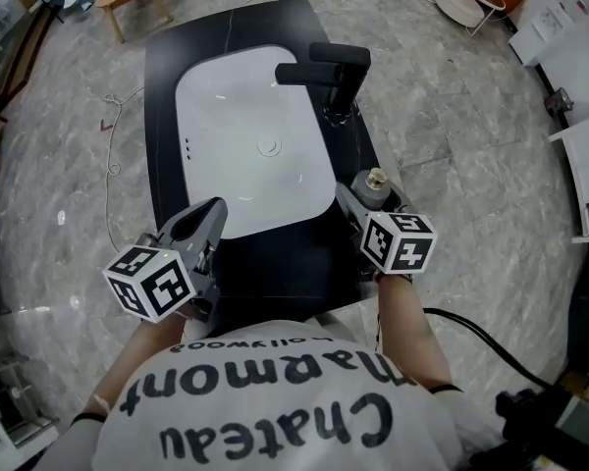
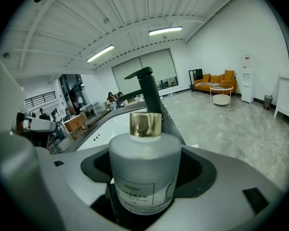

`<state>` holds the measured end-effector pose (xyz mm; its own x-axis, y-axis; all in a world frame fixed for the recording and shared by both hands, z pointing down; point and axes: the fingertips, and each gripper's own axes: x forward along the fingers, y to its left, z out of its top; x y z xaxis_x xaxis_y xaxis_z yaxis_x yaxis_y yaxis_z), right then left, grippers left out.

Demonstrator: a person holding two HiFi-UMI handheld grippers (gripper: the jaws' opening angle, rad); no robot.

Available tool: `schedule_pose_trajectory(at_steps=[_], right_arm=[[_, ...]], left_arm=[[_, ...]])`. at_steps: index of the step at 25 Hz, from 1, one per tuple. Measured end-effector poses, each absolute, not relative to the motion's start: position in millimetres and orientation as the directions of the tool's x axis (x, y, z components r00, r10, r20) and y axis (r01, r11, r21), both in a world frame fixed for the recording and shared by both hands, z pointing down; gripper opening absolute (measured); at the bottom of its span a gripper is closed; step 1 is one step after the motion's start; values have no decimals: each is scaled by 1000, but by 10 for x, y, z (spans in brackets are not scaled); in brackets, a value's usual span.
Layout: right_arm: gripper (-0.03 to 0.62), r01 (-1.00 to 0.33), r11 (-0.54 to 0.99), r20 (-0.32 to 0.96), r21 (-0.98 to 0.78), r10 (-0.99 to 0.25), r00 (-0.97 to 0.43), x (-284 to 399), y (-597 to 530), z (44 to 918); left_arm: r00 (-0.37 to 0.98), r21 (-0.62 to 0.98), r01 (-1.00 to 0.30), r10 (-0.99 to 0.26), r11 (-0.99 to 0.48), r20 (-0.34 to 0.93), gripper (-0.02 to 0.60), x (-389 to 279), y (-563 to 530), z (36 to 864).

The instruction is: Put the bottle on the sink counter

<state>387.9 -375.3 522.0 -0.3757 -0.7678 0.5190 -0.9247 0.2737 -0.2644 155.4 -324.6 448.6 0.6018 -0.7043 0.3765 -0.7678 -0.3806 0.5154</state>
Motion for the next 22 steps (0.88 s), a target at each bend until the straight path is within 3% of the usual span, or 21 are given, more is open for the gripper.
schedule_pose_trajectory(at_steps=[22], right_arm=[[344,-932,357,666,-54,-683,-300,3798,-3520,5377]], left_arm=[[631,499,-748,-702,-438,329,15,1367,-3390,4354]])
